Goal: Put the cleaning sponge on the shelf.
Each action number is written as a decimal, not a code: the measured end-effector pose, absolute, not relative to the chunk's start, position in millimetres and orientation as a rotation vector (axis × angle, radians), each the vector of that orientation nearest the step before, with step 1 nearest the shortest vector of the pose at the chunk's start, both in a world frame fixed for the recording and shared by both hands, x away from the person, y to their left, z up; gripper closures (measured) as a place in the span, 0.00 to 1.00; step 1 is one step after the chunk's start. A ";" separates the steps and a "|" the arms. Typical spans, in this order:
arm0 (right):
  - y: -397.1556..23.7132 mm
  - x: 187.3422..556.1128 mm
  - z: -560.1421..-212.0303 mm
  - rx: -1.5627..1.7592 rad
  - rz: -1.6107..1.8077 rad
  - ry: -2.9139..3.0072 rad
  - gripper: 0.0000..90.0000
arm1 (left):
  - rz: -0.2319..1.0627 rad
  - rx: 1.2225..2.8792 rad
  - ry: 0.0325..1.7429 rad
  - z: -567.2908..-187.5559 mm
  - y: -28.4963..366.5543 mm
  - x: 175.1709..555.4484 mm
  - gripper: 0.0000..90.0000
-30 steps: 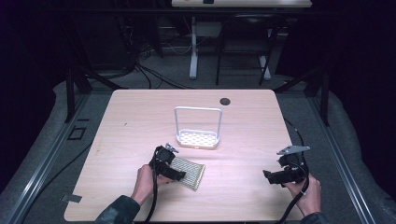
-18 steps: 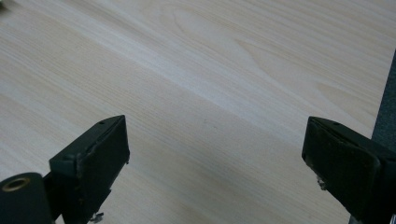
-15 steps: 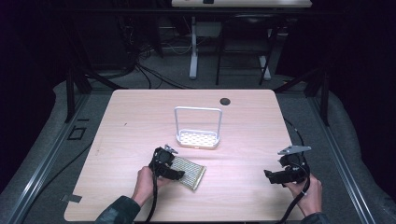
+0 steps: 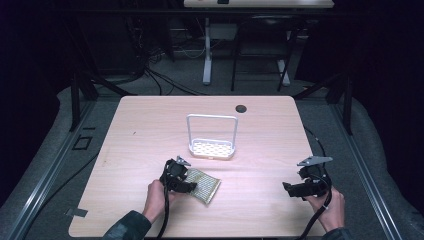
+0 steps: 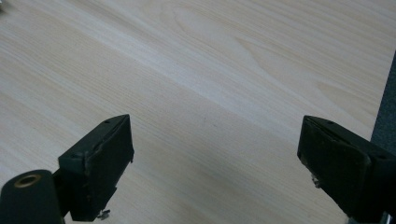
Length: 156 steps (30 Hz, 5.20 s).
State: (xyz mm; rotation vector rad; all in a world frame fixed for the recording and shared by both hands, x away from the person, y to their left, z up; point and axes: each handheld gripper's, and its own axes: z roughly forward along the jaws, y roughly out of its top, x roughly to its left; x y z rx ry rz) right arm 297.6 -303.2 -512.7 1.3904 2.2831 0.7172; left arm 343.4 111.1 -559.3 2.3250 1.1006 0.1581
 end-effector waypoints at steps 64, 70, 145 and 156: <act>-304.9 296.4 -508.5 1.378 0.722 2.268 0.12 | 0.291 2.027 1.094 -520.0 106.5 358.1 0.73; -306.4 296.3 -509.1 1.378 0.727 2.262 0.12 | 0.299 1.986 1.110 -517.7 101.6 367.9 0.73; -303.9 298.4 -510.8 1.359 0.715 2.281 0.13 | 0.461 1.845 1.394 -550.8 54.8 420.8 0.69; -303.4 297.8 -510.3 1.358 0.711 2.278 0.13 | 0.471 1.857 1.407 -552.6 55.0 422.6 0.63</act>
